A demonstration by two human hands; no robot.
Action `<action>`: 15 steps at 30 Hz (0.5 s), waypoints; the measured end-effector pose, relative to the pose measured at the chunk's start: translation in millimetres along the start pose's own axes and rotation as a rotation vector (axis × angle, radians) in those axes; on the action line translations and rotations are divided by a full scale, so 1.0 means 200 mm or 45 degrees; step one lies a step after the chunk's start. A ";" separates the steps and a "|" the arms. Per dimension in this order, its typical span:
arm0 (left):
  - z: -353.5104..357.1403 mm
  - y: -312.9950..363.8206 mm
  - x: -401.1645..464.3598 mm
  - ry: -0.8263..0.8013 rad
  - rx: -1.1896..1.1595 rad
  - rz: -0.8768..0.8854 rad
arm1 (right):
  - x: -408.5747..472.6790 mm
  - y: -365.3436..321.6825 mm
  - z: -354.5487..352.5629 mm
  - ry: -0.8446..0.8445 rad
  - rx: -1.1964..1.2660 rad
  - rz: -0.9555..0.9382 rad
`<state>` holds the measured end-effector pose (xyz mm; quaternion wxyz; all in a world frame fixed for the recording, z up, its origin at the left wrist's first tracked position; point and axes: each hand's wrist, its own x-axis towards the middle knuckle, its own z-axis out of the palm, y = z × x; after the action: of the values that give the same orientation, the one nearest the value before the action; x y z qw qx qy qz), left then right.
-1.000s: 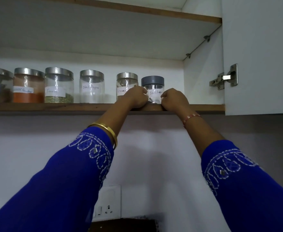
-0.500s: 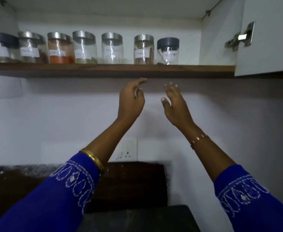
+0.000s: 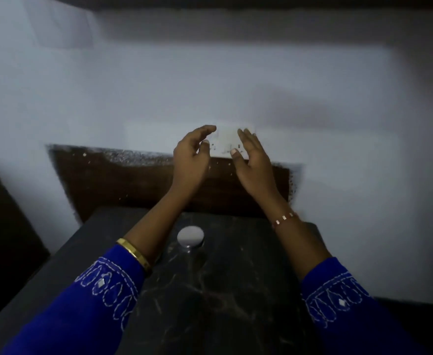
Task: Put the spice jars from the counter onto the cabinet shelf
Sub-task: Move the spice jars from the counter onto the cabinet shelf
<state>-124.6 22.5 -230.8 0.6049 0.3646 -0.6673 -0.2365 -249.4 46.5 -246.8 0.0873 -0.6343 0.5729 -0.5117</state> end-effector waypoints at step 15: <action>-0.36 -0.79 -0.43 -0.087 0.054 -0.651 | -0.47 0.36 0.77 -0.533 -0.228 0.488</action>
<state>-22.0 -0.4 -393.6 0.4947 0.5260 -0.5783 -0.3798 -162.9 25.8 -420.5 0.2423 -0.6114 0.6946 -0.2915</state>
